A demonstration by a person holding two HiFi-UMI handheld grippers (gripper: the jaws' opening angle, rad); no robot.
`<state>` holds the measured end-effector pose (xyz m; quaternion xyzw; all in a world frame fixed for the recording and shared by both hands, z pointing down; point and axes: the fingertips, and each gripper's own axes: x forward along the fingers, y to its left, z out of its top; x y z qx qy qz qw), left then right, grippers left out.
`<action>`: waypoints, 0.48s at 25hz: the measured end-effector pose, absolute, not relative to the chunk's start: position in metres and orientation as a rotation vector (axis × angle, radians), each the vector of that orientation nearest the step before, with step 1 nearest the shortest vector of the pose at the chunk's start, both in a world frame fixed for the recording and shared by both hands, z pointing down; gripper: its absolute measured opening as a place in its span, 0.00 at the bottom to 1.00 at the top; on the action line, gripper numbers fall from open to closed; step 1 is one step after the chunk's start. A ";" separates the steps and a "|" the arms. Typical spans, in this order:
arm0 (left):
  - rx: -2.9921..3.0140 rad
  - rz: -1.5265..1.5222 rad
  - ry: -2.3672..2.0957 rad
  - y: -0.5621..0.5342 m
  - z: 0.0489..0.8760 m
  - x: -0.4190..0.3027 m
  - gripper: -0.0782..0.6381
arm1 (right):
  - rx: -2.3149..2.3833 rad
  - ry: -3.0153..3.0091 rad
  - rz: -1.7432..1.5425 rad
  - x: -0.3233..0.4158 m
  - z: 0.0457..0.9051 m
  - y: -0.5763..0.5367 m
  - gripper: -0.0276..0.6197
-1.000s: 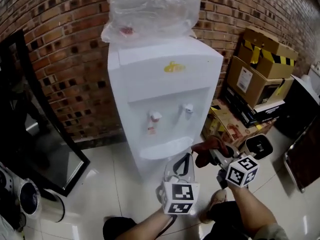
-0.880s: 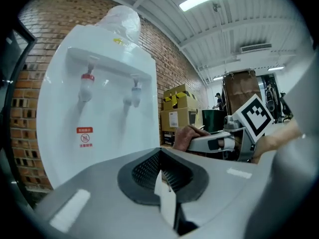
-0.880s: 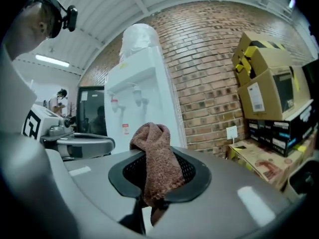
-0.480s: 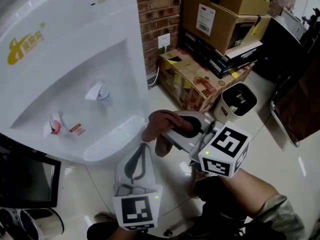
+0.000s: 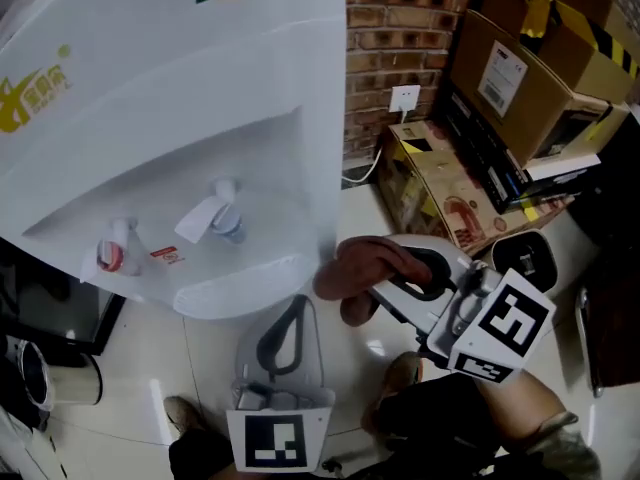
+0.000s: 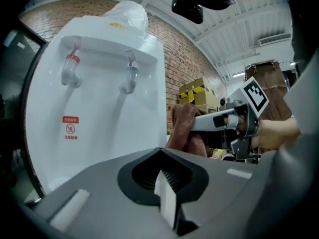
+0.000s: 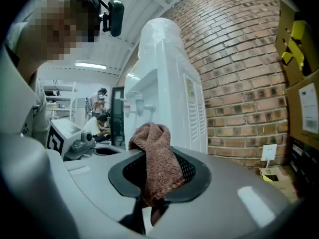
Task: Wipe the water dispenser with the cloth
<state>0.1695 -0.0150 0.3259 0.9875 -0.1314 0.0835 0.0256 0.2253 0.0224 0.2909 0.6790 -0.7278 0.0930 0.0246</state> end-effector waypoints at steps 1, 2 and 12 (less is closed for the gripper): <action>3.054 0.250 -0.440 -0.016 0.328 0.173 0.11 | 2.082 -2.274 0.277 0.230 0.288 0.023 0.18; 3.047 0.236 -0.478 -0.017 0.330 0.176 0.11 | 2.061 -2.291 0.264 0.235 0.286 0.023 0.18; 2.954 0.181 -0.921 -0.013 0.314 0.177 0.11 | 1.860 -2.456 0.109 0.269 0.280 0.006 0.18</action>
